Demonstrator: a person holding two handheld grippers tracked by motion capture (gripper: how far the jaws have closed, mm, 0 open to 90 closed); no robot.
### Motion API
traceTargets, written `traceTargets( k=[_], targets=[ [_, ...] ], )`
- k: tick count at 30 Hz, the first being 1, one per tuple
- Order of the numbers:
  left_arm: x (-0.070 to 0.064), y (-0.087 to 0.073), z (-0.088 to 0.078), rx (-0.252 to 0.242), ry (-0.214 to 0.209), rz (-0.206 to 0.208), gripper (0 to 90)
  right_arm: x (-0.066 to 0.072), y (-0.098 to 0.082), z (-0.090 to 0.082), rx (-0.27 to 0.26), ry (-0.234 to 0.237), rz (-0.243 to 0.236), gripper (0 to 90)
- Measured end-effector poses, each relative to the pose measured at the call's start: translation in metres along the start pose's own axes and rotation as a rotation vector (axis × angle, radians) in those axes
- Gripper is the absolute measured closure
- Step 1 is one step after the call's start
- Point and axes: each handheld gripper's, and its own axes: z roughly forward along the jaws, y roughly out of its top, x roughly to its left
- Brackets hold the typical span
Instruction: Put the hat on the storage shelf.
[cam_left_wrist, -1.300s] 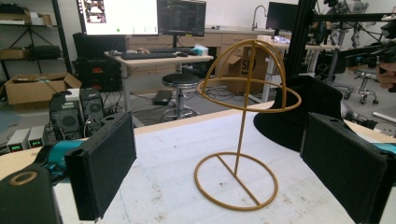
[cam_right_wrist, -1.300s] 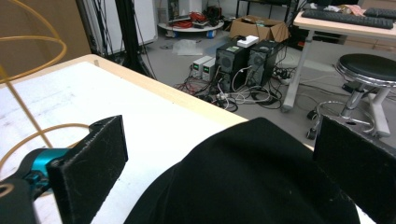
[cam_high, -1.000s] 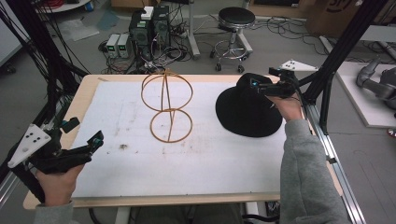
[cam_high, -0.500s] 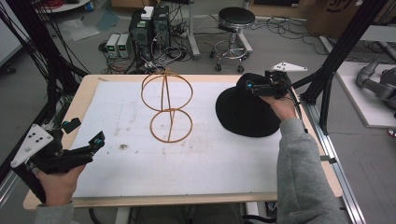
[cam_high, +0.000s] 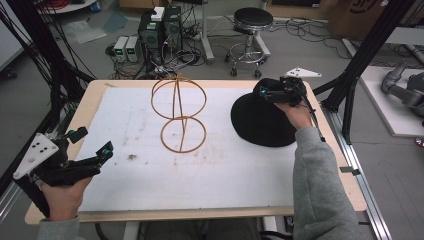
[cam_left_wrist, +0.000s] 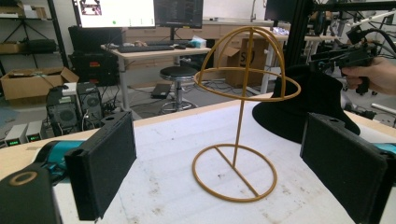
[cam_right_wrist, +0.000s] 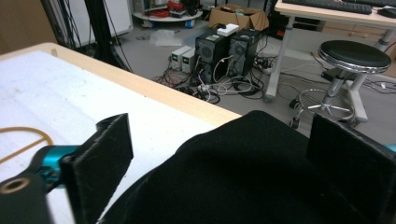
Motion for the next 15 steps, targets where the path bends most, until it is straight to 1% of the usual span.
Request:
traceTargets(
  k=[1, 4, 8, 9, 12, 13, 15],
  targets=[
    [-0.0002, -0.0002, -0.0001, 0.000, 0.001, -0.002, 10.9, -0.0002, -0.0006, 0.0007, 0.013, -0.002, 0.000, 15.7],
    [-0.0003, -0.0005, -0.0001, 0.004, -0.001, 0.001, 10.9, -0.0004, -0.0013, 0.0021, 0.023, -0.010, 0.008, 19.9],
    [-0.0011, -0.0006, 0.0001, 0.006, 0.001, -0.001, 10.9, -0.0011, -0.0019, 0.0037, 0.025, -0.017, 0.016, 22.2],
    [-0.0012, -0.0005, 0.0003, 0.007, -0.002, 0.003, 10.9, -0.0010, -0.0020, 0.0042, 0.030, -0.023, 0.016, 25.8],
    [-0.0020, -0.0002, 0.0002, 0.009, -0.003, 0.005, 10.9, -0.0008, -0.0024, 0.0051, 0.034, -0.024, 0.016, 29.1],
    [-0.0020, -0.0001, -0.0001, 0.007, -0.004, 0.005, 10.9, -0.0004, -0.0027, 0.0053, 0.045, -0.026, 0.019, 34.3],
    [-0.0019, 0.0000, -0.0003, 0.007, -0.003, 0.005, 10.9, -0.0002, -0.0029, 0.0056, 0.047, -0.029, 0.020, 35.9]
  ],
)
